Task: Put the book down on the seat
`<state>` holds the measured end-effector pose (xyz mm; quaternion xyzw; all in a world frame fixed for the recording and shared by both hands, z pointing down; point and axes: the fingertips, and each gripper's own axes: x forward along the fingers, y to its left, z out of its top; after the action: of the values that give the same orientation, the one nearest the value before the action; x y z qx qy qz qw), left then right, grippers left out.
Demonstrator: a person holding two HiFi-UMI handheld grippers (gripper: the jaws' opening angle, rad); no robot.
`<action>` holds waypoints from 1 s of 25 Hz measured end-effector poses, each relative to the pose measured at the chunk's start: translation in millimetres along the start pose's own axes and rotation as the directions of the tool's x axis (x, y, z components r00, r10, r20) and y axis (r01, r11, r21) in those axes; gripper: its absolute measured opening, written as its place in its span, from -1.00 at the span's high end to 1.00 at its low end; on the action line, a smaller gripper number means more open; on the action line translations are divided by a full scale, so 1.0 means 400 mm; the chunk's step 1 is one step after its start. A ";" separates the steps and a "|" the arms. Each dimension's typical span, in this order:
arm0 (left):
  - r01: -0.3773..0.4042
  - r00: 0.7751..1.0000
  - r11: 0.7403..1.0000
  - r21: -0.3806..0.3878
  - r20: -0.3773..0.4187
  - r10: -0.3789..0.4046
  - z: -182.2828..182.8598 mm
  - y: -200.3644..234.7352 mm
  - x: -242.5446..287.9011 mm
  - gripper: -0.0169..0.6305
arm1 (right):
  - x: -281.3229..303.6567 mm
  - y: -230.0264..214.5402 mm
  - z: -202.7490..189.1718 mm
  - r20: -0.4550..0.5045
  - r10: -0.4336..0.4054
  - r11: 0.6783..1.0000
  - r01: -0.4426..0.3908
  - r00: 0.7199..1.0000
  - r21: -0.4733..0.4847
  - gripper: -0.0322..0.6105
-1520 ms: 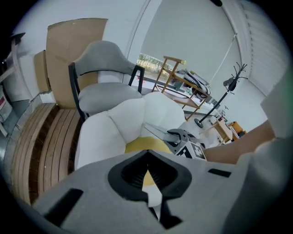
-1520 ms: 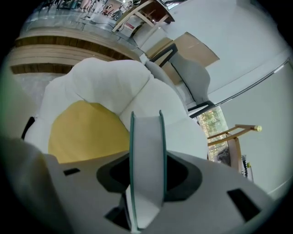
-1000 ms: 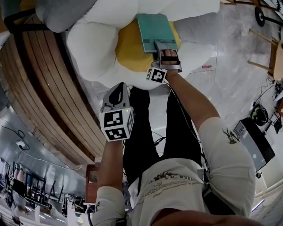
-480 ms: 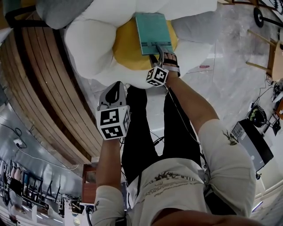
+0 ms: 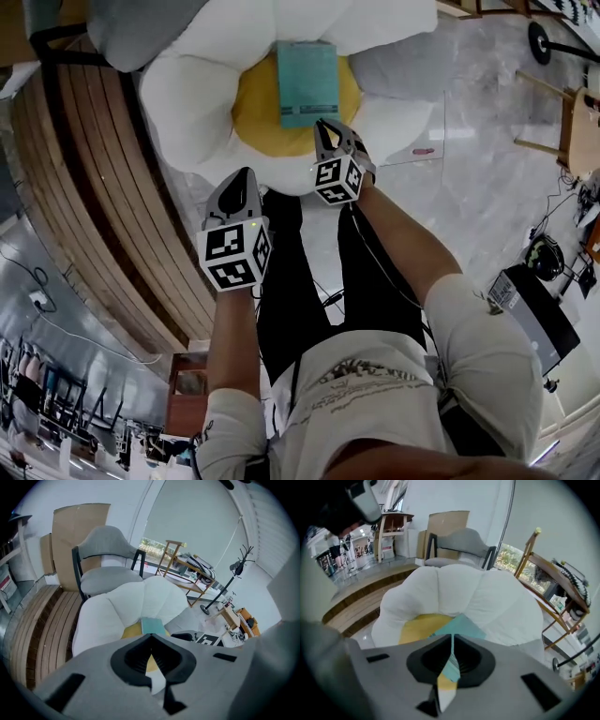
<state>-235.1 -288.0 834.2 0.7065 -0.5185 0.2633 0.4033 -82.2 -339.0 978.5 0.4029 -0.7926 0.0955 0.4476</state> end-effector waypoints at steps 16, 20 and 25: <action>-0.046 0.965 0.998 0.047 0.261 0.032 0.400 -0.276 -0.267 0.89 | -0.625 -0.260 0.471 0.320 -0.071 0.972 -0.007 0.945 0.236 0.79; -0.067 0.935 0.997 0.040 0.350 0.048 0.522 -0.304 -0.366 0.89 | -0.753 -0.333 0.594 0.423 -0.111 0.968 0.001 0.899 0.252 0.79; -0.104 0.893 0.992 0.071 0.445 0.062 0.659 -0.340 -0.500 0.89 | -0.897 -0.438 0.734 0.519 -0.182 0.951 0.014 0.835 0.310 0.79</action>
<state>-183.7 -387.4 494.6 0.7431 -0.6132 0.1370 0.2301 -42.4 -406.2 489.2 0.5157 -0.8414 0.0712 0.1449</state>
